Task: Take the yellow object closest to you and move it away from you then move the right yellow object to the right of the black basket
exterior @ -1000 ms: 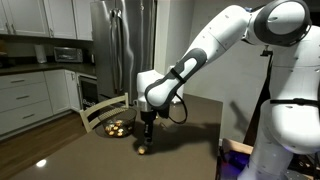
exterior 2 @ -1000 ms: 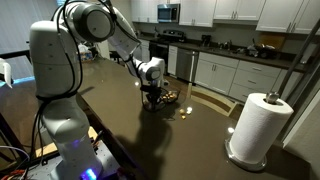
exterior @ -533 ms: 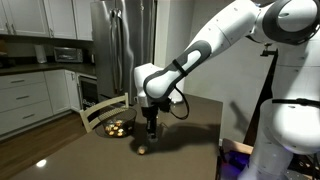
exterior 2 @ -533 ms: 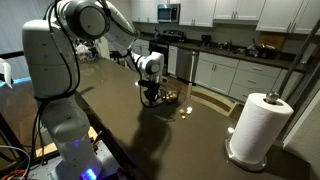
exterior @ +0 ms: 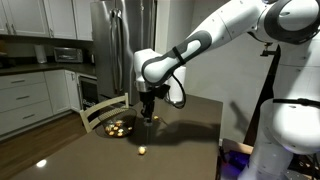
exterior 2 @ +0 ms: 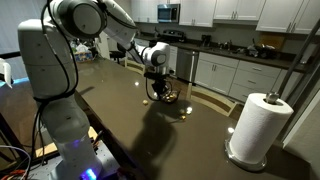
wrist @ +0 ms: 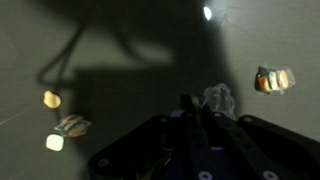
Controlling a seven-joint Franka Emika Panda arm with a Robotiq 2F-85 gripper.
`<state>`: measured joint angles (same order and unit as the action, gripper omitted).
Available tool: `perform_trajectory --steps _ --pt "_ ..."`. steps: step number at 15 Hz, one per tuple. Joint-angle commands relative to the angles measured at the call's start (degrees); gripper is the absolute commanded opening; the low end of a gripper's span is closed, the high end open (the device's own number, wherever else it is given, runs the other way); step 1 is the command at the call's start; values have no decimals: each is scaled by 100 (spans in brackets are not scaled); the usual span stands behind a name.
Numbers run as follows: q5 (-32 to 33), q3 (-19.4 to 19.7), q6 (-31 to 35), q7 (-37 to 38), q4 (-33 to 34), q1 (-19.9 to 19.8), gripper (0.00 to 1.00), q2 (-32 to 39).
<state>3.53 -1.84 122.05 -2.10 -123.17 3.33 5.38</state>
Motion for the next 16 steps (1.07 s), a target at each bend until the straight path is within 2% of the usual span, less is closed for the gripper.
perform_trajectory --steps 1,10,16 --pt "206 148 -89 450 261 -131 4 10" --pt "371 522 -136 1157 397 -365 4 5" --pt "294 719 -201 1379 457 -547 4 60"
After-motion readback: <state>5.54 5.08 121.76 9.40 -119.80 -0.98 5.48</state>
